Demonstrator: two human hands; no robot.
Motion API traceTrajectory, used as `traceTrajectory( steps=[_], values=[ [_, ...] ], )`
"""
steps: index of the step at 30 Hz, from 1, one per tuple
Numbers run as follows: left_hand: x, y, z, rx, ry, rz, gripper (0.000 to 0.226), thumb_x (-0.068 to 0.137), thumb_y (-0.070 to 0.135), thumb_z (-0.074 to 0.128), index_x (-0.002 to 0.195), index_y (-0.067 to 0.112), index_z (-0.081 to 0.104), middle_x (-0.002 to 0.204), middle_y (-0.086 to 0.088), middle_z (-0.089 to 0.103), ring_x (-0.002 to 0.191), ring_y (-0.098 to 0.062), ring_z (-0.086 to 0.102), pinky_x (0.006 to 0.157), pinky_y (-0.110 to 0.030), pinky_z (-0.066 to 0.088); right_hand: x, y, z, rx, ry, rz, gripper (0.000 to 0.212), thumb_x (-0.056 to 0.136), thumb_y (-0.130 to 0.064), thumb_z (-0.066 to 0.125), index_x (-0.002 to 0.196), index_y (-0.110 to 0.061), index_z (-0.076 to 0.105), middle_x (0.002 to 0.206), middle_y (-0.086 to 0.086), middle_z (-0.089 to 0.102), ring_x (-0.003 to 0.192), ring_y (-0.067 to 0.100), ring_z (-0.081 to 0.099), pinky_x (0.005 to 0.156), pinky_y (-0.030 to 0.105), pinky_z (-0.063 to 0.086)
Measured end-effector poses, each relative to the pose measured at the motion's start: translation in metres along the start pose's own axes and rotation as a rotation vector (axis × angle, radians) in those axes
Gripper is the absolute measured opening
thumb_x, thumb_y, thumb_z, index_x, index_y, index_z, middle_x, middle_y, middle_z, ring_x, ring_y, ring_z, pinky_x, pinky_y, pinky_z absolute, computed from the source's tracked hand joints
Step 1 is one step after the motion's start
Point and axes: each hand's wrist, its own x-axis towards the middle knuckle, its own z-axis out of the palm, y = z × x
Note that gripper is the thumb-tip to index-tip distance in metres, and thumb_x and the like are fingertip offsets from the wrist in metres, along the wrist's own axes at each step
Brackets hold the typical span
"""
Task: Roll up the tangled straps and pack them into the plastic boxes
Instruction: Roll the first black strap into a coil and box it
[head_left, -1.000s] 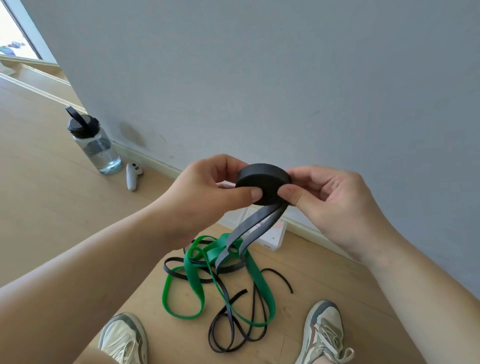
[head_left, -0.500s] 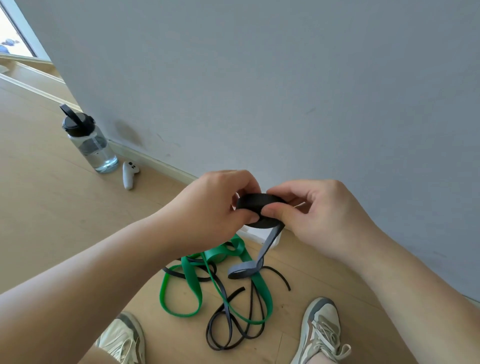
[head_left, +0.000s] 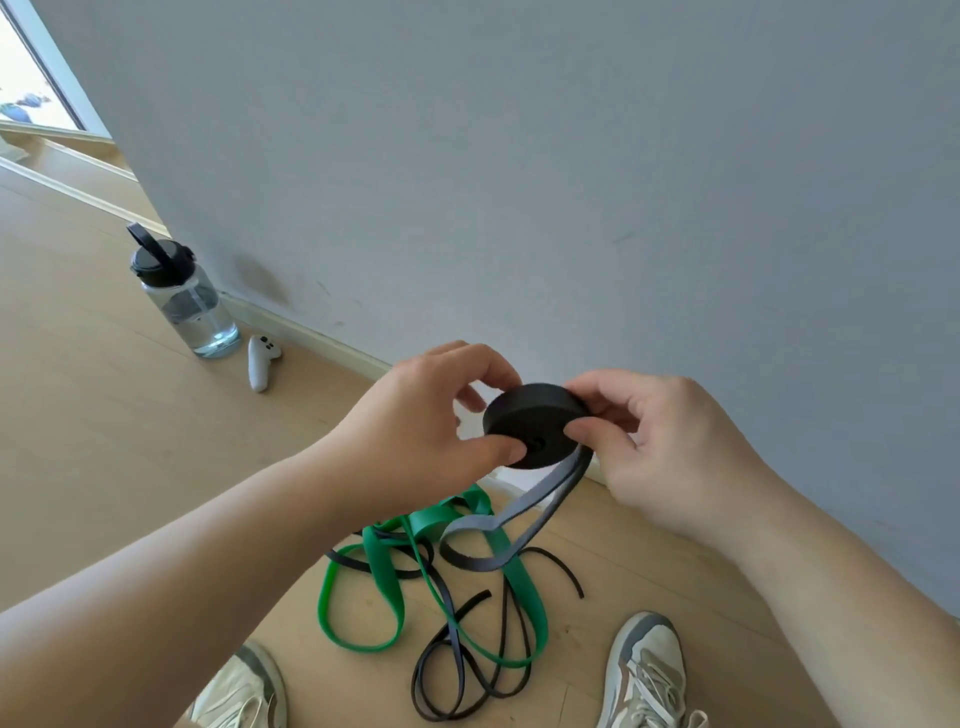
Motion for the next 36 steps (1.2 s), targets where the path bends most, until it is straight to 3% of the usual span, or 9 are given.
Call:
traceTrajectory(
  steps=[5,10,14,17,21,27,32,34,36],
  values=[
    [-0.003,0.007,0.01,0.153,-0.011,0.075,0.021,0.084,0.028,0.078,0.103,0.032,0.069,0.089,0.014,0.067,0.082,-0.003,0.061,0.076,-0.029,0.052,-0.003,-0.006,0.009,-0.279,-0.005,-0.131,0.022,0.093,-0.019,0.068,0.108,-0.035,0.073,0.089,-0.015,0.073,0.082,0.012,0.067,0.073,0.036,0.059],
    [0.002,0.003,0.0,-0.092,0.017,-0.142,0.02,0.082,0.021,0.083,0.093,0.031,0.07,0.085,0.013,0.076,0.084,0.001,0.07,0.074,-0.009,0.051,0.004,-0.003,0.003,0.236,0.016,0.124,0.028,0.085,-0.02,0.082,0.11,-0.033,0.077,0.092,-0.017,0.079,0.088,-0.006,0.072,0.087,0.013,0.056],
    [0.001,0.006,-0.005,-0.497,0.012,-0.245,0.021,0.083,0.009,0.085,0.096,0.012,0.069,0.089,-0.008,0.079,0.083,-0.025,0.079,0.08,-0.041,0.065,0.006,0.0,-0.002,0.436,-0.084,0.14,0.032,0.091,-0.007,0.074,0.109,-0.033,0.075,0.1,-0.011,0.081,0.098,0.006,0.075,0.098,0.034,0.058],
    [0.002,0.006,-0.006,-0.647,0.01,-0.251,0.022,0.084,0.002,0.082,0.098,0.006,0.065,0.094,-0.012,0.078,0.089,-0.03,0.078,0.083,-0.046,0.065,0.008,0.002,-0.002,0.463,-0.064,0.127,0.027,0.092,-0.007,0.073,0.111,-0.026,0.077,0.101,-0.011,0.081,0.099,0.007,0.076,0.097,0.036,0.058],
    [0.0,0.002,-0.003,-0.249,0.007,-0.109,0.023,0.085,0.014,0.082,0.098,0.024,0.067,0.095,0.012,0.075,0.09,-0.003,0.073,0.08,-0.022,0.059,0.005,0.003,0.0,0.147,0.03,0.015,0.024,0.091,-0.013,0.075,0.105,-0.033,0.078,0.088,-0.017,0.078,0.085,0.002,0.072,0.08,0.016,0.056],
    [-0.005,0.006,0.008,0.213,0.059,0.143,0.02,0.085,0.029,0.076,0.101,0.032,0.065,0.09,0.015,0.064,0.08,-0.006,0.059,0.073,-0.035,0.052,0.003,0.005,0.012,-0.219,0.032,-0.219,0.021,0.089,-0.017,0.066,0.101,-0.032,0.074,0.083,-0.009,0.072,0.079,0.02,0.066,0.066,0.041,0.057],
    [-0.001,0.004,0.0,0.08,0.028,-0.027,0.018,0.088,0.022,0.075,0.097,0.033,0.064,0.092,0.014,0.071,0.086,-0.003,0.065,0.077,-0.023,0.054,0.002,0.003,0.008,0.148,-0.003,0.071,0.039,0.085,-0.022,0.083,0.122,-0.03,0.074,0.102,-0.018,0.077,0.095,-0.007,0.071,0.092,0.012,0.054],
    [0.002,0.002,-0.004,-0.042,0.063,-0.113,0.018,0.087,0.022,0.078,0.096,0.031,0.065,0.092,0.011,0.074,0.088,-0.001,0.068,0.075,-0.013,0.051,0.006,0.007,0.001,0.295,0.0,0.156,0.038,0.083,-0.017,0.083,0.119,-0.027,0.076,0.102,-0.013,0.08,0.097,-0.005,0.072,0.098,0.022,0.055],
    [0.002,0.005,-0.007,-0.268,0.053,-0.189,0.017,0.088,0.021,0.08,0.097,0.024,0.065,0.088,0.003,0.078,0.081,-0.009,0.076,0.081,-0.025,0.059,0.007,0.008,-0.004,0.397,0.01,0.148,0.036,0.085,-0.008,0.08,0.118,-0.023,0.076,0.103,-0.01,0.08,0.1,0.002,0.074,0.102,0.032,0.055]
  ],
)
